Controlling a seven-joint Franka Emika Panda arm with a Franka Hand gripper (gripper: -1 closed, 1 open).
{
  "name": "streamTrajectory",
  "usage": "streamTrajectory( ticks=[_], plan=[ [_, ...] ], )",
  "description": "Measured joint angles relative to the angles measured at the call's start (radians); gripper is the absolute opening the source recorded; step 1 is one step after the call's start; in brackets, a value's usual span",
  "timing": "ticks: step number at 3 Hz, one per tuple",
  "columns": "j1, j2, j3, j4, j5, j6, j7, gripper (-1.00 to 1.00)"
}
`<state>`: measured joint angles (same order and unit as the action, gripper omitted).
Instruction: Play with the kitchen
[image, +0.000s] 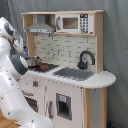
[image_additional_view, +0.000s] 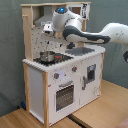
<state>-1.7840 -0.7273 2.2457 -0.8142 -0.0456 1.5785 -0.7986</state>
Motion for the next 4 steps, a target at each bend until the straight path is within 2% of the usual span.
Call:
streamTrajectory(
  ticks=[2, 4],
  plan=[
    [0.081, -0.019, 0.0, 0.0, -0.207, 0.009, 0.053, 1.0],
    [0.162, -0.069, 0.0, -0.002, -0.379, 0.006, 0.106, 1.0]
  ],
)
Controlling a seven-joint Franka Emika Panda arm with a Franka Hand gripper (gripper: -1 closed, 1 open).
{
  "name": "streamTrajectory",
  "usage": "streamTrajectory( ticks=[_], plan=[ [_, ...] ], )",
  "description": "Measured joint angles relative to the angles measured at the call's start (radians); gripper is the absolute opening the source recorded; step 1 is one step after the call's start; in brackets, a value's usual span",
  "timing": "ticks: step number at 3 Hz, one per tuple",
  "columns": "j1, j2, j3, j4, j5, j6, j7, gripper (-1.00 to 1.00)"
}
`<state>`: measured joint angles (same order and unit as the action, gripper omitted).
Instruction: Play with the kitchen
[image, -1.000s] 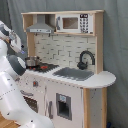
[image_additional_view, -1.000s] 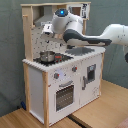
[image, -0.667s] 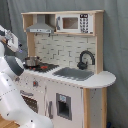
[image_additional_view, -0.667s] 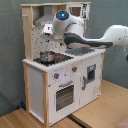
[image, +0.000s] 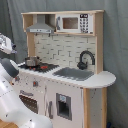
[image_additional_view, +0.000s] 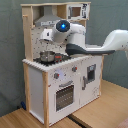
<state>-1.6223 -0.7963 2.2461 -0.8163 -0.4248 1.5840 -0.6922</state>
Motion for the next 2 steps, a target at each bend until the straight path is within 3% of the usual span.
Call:
streamTrajectory(
  ticks=[2],
  plan=[
    [0.108, -0.084, 0.0, -0.019, -0.149, 0.005, 0.013, 1.0]
  ],
)
